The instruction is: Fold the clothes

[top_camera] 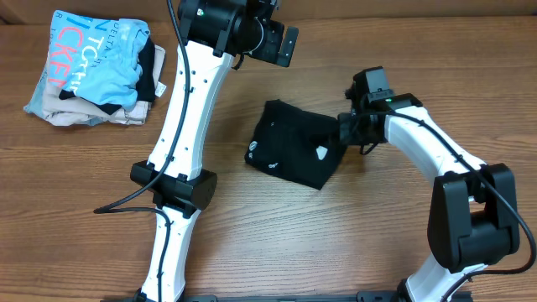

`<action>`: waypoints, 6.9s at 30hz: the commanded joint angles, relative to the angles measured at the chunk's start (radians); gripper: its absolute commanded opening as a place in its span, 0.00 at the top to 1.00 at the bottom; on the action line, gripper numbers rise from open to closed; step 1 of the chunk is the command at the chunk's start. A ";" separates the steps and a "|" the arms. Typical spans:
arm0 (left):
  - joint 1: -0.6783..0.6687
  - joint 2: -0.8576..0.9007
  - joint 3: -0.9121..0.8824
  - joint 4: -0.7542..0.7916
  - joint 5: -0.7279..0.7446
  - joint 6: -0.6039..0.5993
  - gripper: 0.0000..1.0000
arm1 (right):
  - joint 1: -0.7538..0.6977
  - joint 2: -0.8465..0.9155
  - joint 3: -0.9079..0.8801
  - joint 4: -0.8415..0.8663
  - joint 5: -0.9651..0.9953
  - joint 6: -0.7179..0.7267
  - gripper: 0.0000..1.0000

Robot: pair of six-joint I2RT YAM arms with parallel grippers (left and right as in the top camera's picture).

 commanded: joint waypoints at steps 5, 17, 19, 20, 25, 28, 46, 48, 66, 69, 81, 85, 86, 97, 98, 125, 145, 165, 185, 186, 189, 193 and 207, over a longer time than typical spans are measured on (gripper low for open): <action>0.004 0.008 -0.024 -0.040 -0.079 0.079 0.00 | -0.029 0.075 -0.003 -0.045 -0.018 0.019 0.59; 0.002 0.008 -0.236 -0.106 0.045 0.119 0.01 | -0.095 -0.074 0.306 -0.327 -0.153 0.013 0.20; -0.003 0.008 -0.288 -0.108 0.090 0.121 0.04 | -0.109 -0.099 0.356 -0.367 -0.148 0.006 0.20; -0.008 0.008 -0.318 -0.108 0.108 0.133 0.07 | -0.118 -0.111 0.372 -0.380 -0.145 0.006 0.20; -0.054 0.008 -0.451 -0.108 0.105 0.195 0.23 | -0.164 -0.144 0.385 -0.392 -0.145 0.007 0.21; -0.093 0.008 -0.545 -0.074 0.106 0.198 0.25 | -0.186 -0.144 0.384 -0.410 -0.145 0.006 0.22; -0.203 0.008 -1.111 0.424 -0.159 0.197 0.04 | -0.192 -0.144 0.384 -0.421 -0.126 0.007 0.21; -0.196 0.008 -1.131 0.451 -0.238 0.198 0.00 | -0.192 -0.144 0.384 -0.420 -0.126 0.007 0.21; -0.064 -0.103 -1.015 0.521 -0.501 0.343 0.00 | -0.192 -0.144 0.384 -0.415 -0.127 0.007 0.13; -0.089 -0.178 -0.977 0.508 -0.379 0.371 0.00 | -0.192 -0.144 0.383 -0.420 -0.127 0.007 0.12; -0.139 -0.216 -1.013 0.454 -0.080 0.380 0.00 | -0.192 -0.144 0.383 -0.423 -0.127 0.006 0.10; -0.140 -0.189 -1.061 0.505 -0.102 0.380 0.00 | -0.192 -0.144 0.383 -0.427 -0.127 0.006 0.09; -0.140 -0.185 -1.070 0.517 -0.107 0.380 0.00 | -0.192 -0.144 0.383 -0.428 -0.127 0.006 0.09; -0.141 -0.092 -1.080 0.560 -0.105 0.377 0.00 | -0.192 -0.144 0.383 -0.431 -0.127 0.006 0.09; -0.141 -0.089 -1.080 0.559 -0.105 0.377 0.00 | -0.192 -0.144 0.383 -0.431 -0.127 0.006 0.09; -0.142 -0.059 -1.123 0.578 -0.100 0.309 0.14 | -0.192 -0.140 0.375 -0.433 -0.127 0.006 0.09; -0.143 -0.059 -1.157 0.588 -0.038 0.309 0.56 | -0.192 -0.140 0.375 -0.454 -0.127 0.006 0.10; -0.137 -0.060 -1.192 0.584 -0.140 0.289 0.96 | -0.192 -0.140 0.375 -0.454 -0.126 0.006 0.10; 0.014 -0.060 -0.282 0.108 -0.403 0.253 0.96 | -0.192 -0.140 0.375 -0.454 -0.118 -0.016 0.09; 0.022 -0.060 -0.252 0.101 -0.419 0.259 0.96 | -0.192 -0.140 0.375 -0.453 -0.118 -0.016 0.09; 0.049 -0.060 -0.179 0.096 -0.475 0.286 0.96 | -0.192 -0.140 0.375 -0.454 -0.118 -0.016 0.09; 0.095 -0.060 -0.096 0.098 -0.551 0.321 0.96 | -0.192 -0.140 0.375 -0.454 -0.119 -0.016 0.09; 0.405 -0.060 -0.003 0.294 -0.579 0.584 0.96 | -0.192 -0.140 0.375 -0.475 -0.119 -0.014 0.09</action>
